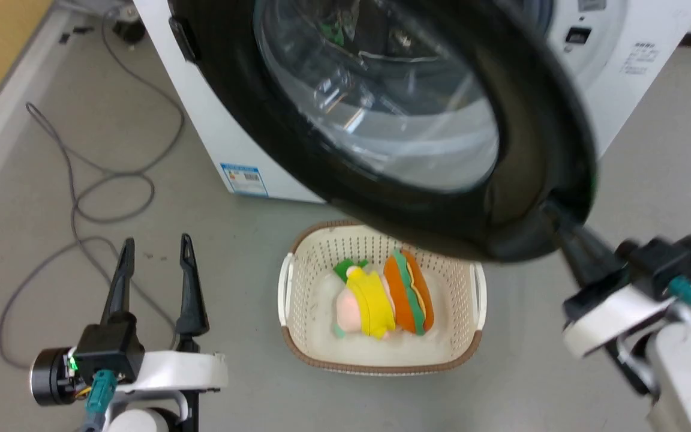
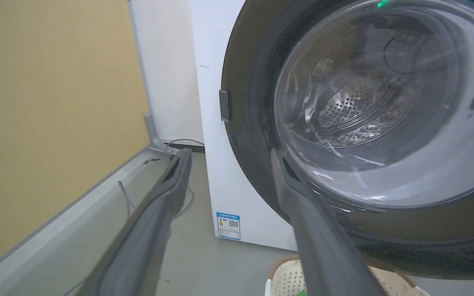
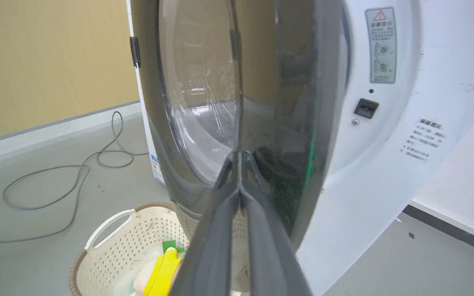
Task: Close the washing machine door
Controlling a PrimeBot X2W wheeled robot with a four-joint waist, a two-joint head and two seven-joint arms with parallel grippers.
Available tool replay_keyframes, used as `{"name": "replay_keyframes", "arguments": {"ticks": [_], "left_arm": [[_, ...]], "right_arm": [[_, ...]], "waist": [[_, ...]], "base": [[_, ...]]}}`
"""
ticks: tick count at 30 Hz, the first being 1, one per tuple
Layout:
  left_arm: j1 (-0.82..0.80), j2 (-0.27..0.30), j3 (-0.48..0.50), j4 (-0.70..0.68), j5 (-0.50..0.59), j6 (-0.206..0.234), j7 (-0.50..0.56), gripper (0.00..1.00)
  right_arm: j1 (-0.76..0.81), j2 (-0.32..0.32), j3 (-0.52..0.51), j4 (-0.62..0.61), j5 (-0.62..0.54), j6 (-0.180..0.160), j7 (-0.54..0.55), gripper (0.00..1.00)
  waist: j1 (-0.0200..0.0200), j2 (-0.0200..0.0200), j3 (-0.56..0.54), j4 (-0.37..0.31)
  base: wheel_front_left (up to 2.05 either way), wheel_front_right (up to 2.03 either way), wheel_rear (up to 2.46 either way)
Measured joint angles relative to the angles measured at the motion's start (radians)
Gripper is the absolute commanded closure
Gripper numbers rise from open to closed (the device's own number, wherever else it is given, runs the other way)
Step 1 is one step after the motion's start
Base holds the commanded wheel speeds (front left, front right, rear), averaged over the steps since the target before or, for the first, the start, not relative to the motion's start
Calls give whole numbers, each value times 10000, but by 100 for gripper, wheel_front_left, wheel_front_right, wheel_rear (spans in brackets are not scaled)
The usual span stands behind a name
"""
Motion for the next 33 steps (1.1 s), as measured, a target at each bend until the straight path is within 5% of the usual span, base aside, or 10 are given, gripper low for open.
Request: {"name": "replay_keyframes", "arguments": {"ticks": [18, 33], "left_arm": [[-1082, -309, -98, 12, -23, -171, 0, 0], [-1308, -322, -265, 17, -226, -71, 0, 0]], "right_arm": [[-3860, 433, -2393, 2761, -757, -2, 2, 100], [-5126, 570, -3528, 4052, -1674, -2, 2, 100]], "waist": [[1, 0, 1817, 426], [1, 0, 2214, 694]], "base": [[0, 0, 0], [0, 0, 0]]}}
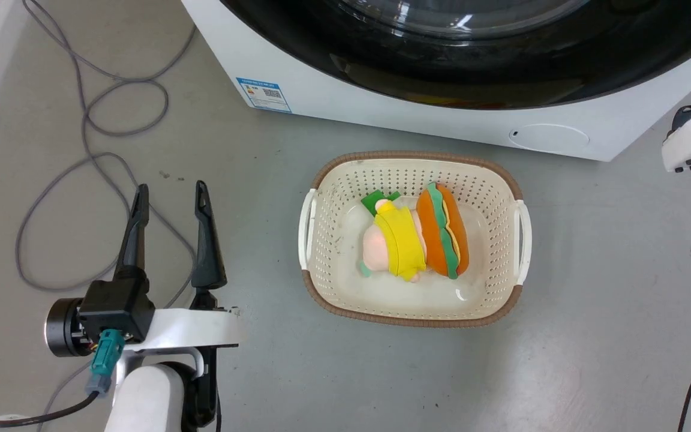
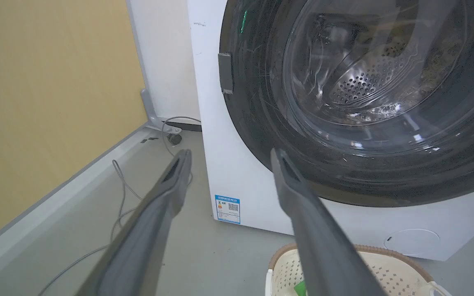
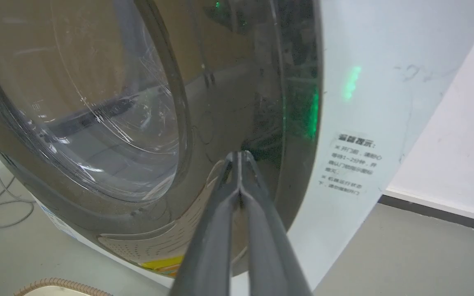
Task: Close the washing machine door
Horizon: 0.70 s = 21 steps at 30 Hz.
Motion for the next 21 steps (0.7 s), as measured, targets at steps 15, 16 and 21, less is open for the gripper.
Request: {"name": "replay_keyframes", "arguments": {"ticks": [15, 16, 21], "left_arm": [[263, -10, 232, 428, 98, -19, -2, 0], [329, -12, 255, 477, 150, -33, 0, 0], [596, -13, 301, 685, 332, -192, 0, 0]], "right_arm": [[1684, 729, -995, -2027, -334, -8, 0, 100], [1915, 849, -1078, -2276, -360, -8, 2, 100], [3057, 1450, -1434, -3394, -476, -10, 0, 100]], "waist": [[-1, 0, -1092, -342], [-1, 0, -1220, -410], [-1, 0, -1897, -794]], "base": [[0, 0, 0], [0, 0, 0], [0, 0, 0]]}}
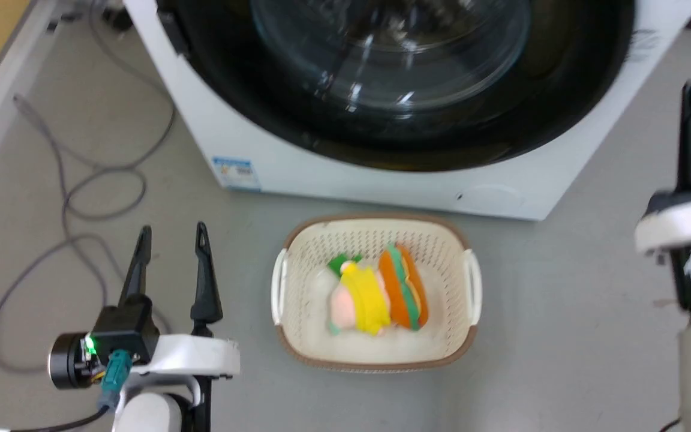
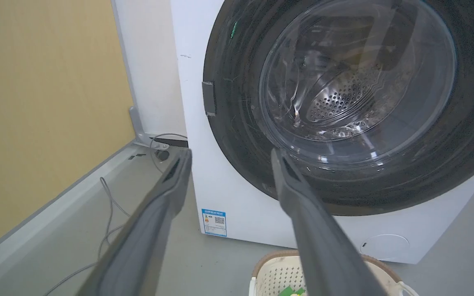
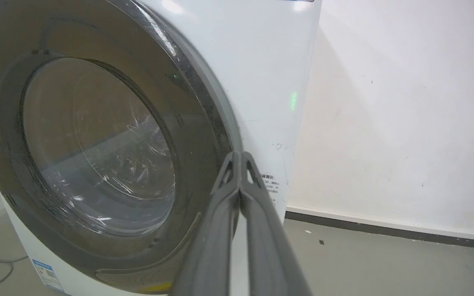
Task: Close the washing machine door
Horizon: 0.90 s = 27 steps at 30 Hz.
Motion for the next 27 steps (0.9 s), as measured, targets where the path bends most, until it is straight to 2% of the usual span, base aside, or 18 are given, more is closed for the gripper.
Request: {"name": "replay_keyframes", "arguments": {"ticks": [2, 3, 4, 5, 6, 7, 18, 27], "left_arm": [[135, -4, 13, 90, 27, -33, 0, 0], [213, -2, 19, 121, 75, -69, -2, 0], [291, -4, 25, 151, 94, -92, 0, 0], [369, -6, 33, 184, 109, -105, 0, 0], [454, -4, 38, 215, 144, -140, 0, 0], [535, -6, 42, 245, 171, -169, 0, 0], [1457, -6, -15, 479, 255, -261, 0, 0], [1722, -8, 44, 504, 345, -127, 0, 0]], "right_arm": [[528, 197, -10, -295, -130, 0, -2, 100], [770, 309, -36, -385, -130, 2, 0, 95], [1003, 403, -13, -403, -128, 0, 0, 61], [1236, 472, 42, -397, -119, 0, 0, 20], [1447, 525, 82, -399, -98, 0, 2, 20], [1630, 562, 161, -385, -98, 0, 2, 0], [3757, 796, 959, -612, 332, 0, 2, 0], [5239, 828, 1411, -1060, 1258, 0, 2, 0]], "waist": [[0, 0, -282, -166], [0, 0, -417, -253], [0, 0, -549, -341], [0, 0, -683, -433], [0, 0, -813, -521], [-1, 0, -939, -610], [-1, 0, -2215, -1408], [-1, 0, -2632, -1747]], "base": [[0, 0, 0], [0, 0, 0], [0, 0, 0], [0, 0, 0], [0, 0, 0], [0, 0, 0], [0, 0, 0], [0, 0, 0]]}}
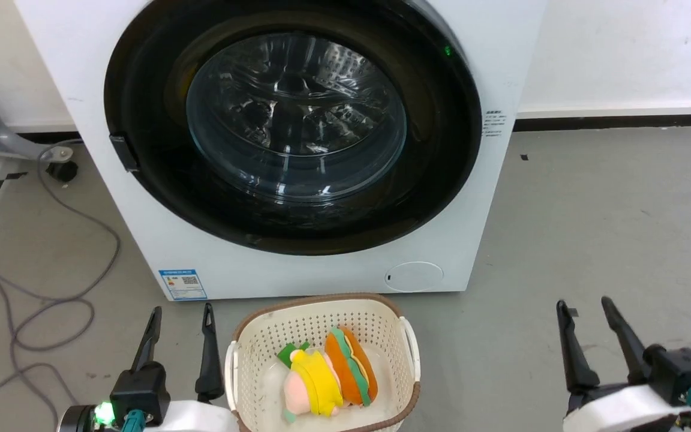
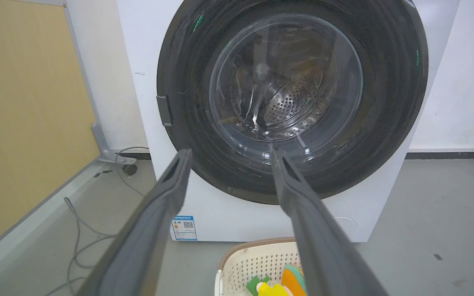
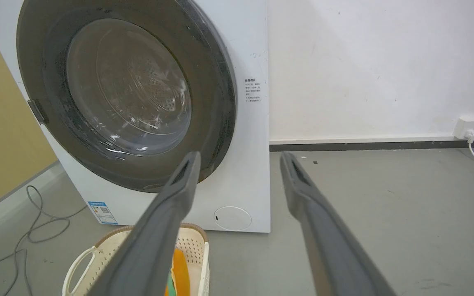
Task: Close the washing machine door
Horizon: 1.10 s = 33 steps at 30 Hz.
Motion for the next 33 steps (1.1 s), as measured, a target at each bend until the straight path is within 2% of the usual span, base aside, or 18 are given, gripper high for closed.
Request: {"name": "replay_keyframes", "arguments": {"ticks": [2, 3, 33], "left_arm": [[34, 0, 42, 23, 6, 44, 0, 0], [46, 0, 52, 25, 8, 44, 2, 100], [38, 0, 84, -127, 35, -136, 518, 100]], "right_arm": [[120, 2, 29, -40, 161, 0, 0, 0], [144, 2, 25, -54, 217, 0, 0, 100], [138, 2, 142, -426, 21, 0, 516, 100]], "waist": [[0, 0, -28, -28], [0, 0, -36, -32], [1, 0, 14, 108]], "base": [[0, 0, 0], [0, 0, 0], [0, 0, 0]]}}
